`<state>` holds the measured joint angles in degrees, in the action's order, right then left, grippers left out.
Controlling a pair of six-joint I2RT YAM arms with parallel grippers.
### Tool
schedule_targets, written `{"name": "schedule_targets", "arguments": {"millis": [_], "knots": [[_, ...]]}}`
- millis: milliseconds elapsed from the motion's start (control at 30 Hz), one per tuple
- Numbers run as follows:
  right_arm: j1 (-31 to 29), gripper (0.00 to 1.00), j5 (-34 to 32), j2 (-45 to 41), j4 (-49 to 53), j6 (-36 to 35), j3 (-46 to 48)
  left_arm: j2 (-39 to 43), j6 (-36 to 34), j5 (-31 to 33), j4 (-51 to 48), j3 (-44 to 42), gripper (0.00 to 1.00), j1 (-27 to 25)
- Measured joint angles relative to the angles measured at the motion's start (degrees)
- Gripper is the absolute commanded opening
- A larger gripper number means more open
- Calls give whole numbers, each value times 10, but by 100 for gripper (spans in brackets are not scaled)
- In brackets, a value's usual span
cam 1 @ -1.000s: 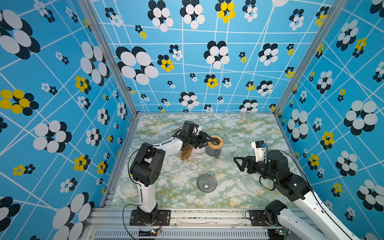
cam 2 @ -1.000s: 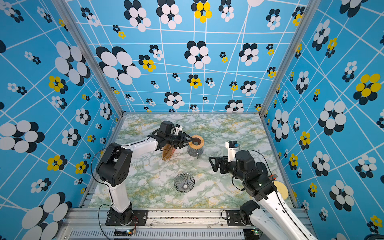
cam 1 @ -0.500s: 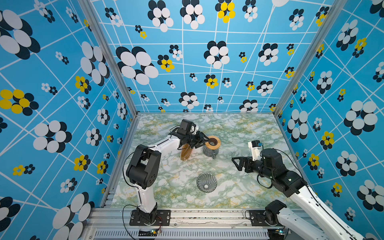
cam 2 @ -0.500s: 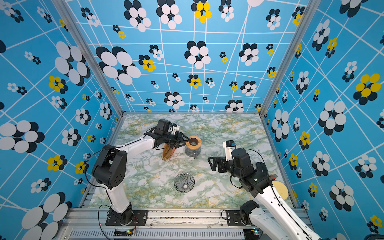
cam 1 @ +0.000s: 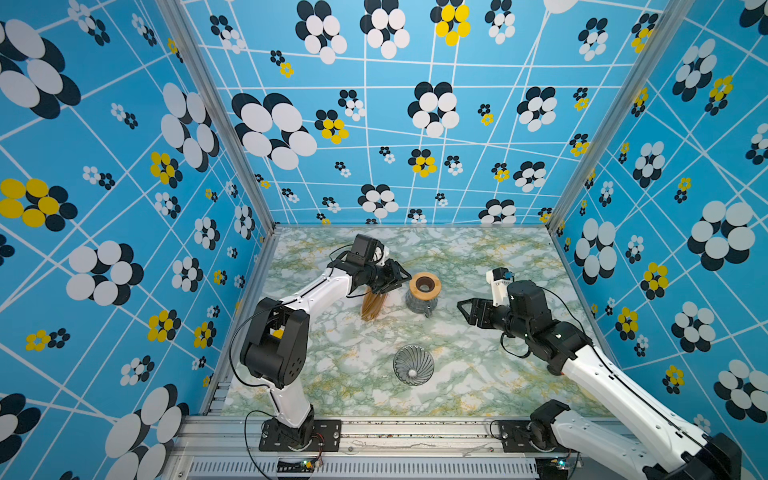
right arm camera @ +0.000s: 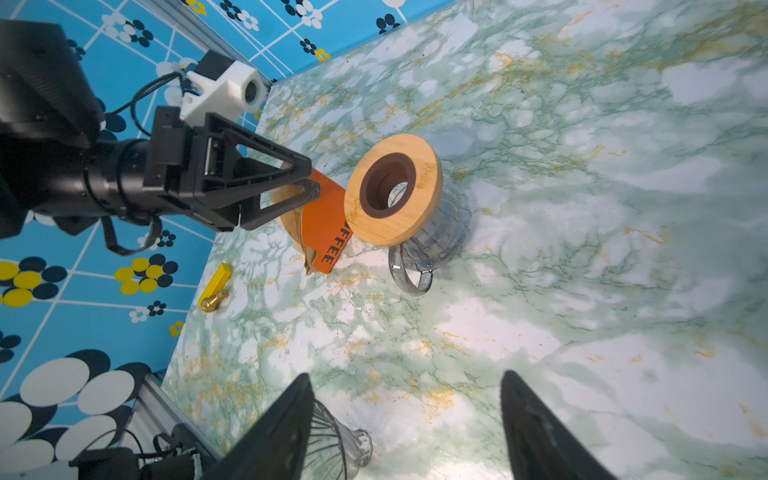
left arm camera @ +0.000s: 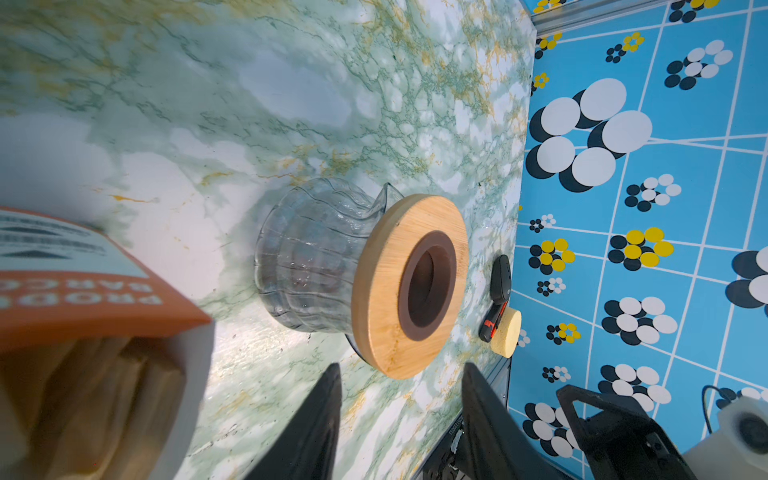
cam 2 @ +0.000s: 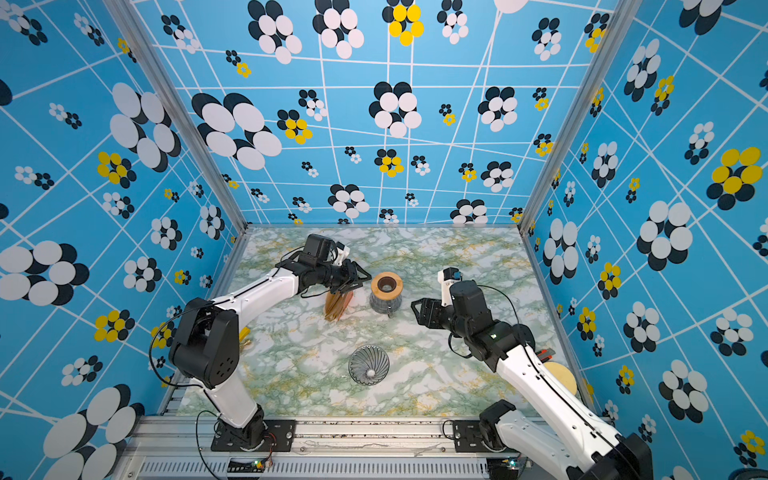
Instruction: Place the coffee filter in the dripper
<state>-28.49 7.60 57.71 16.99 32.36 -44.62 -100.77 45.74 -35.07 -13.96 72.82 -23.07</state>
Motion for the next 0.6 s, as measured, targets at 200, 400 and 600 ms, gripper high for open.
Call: {"name": "schedule_targets", "arguments": {"millis": [200, 400, 600], "knots": [[0, 49, -7, 71, -37, 31, -27, 0, -14, 22, -14, 1, 53, -10], [0, 45, -20, 142, -62, 43, -63, 0, -19, 32, -14, 1, 56, -20], [0, 44, -30, 194, -70, 45, -95, 1, -49, 36, -30, 12, 57, -21]]}}
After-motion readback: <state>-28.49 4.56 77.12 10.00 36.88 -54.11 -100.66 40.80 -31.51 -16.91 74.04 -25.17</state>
